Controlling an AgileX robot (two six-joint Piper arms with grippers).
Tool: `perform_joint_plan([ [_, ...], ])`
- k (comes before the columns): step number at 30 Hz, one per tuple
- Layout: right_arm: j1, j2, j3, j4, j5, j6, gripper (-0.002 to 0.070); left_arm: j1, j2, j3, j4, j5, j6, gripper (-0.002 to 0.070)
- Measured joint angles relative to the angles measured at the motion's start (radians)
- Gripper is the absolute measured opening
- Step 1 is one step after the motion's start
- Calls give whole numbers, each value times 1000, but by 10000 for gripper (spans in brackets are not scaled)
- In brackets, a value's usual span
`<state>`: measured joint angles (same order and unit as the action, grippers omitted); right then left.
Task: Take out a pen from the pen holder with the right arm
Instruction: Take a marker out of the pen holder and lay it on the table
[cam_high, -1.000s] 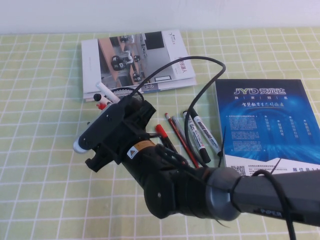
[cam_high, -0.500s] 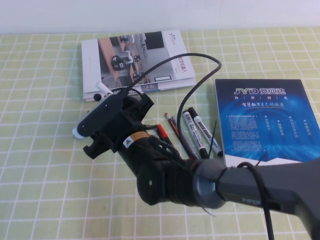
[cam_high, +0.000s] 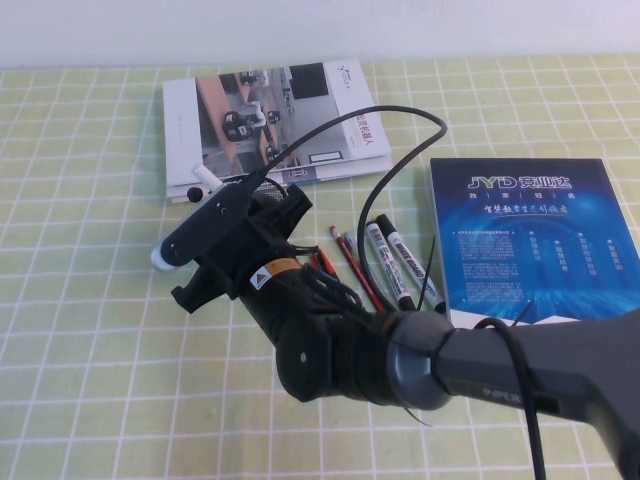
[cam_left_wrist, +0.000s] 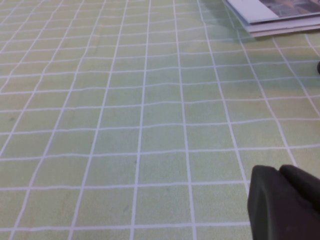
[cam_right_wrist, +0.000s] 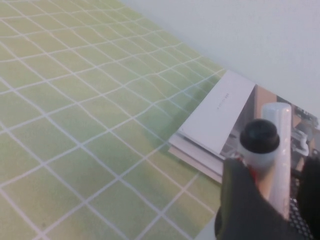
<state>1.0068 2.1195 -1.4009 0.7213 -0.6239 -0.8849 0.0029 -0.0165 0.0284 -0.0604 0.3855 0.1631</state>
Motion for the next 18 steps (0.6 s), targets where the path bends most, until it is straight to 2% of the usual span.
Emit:
perform_joint_plan([
  [6, 0, 7, 0, 0, 9, 0, 205, 0, 0, 0, 0, 0, 0, -5],
  [12, 0, 12, -10, 0, 27, -1, 314, 0, 0, 0, 0, 0, 0, -5],
  [18, 0, 24, -40, 10, 51, -56, 347, 0, 0, 0, 0, 0, 0, -5],
])
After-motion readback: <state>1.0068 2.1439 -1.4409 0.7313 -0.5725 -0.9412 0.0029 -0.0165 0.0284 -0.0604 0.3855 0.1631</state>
